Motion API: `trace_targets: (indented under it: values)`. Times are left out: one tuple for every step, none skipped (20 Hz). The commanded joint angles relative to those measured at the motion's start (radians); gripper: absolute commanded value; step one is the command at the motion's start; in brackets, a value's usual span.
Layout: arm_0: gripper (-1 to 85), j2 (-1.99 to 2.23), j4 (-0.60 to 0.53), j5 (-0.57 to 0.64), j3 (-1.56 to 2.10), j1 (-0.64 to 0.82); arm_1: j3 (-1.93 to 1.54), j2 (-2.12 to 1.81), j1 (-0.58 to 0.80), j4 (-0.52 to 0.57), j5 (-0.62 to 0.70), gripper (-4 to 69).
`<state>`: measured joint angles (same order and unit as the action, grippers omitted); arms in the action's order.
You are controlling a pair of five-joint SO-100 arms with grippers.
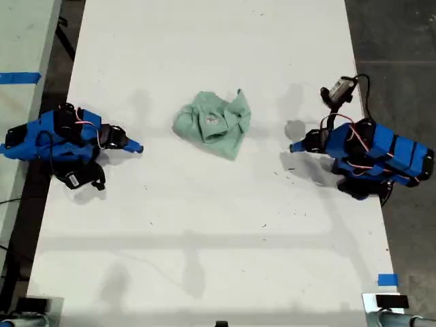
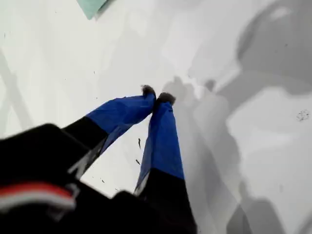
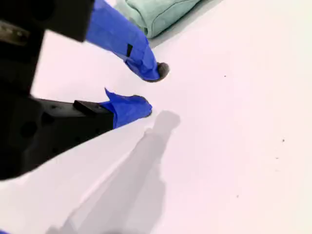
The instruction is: Fold tshirt
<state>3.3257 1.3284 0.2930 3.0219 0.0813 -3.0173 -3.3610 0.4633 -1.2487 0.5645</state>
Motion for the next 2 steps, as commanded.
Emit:
trace_targets:
  values:
    - [6.3,0.002,0.067,0.009,-0.003,-0.014,0.012,-0.005,0.009,0.02,0.015,1.2]
    - [6.3,0.002,0.067,0.009,-0.003,-0.014,0.012,-0.005,0.009,0.018,0.015,1.2]
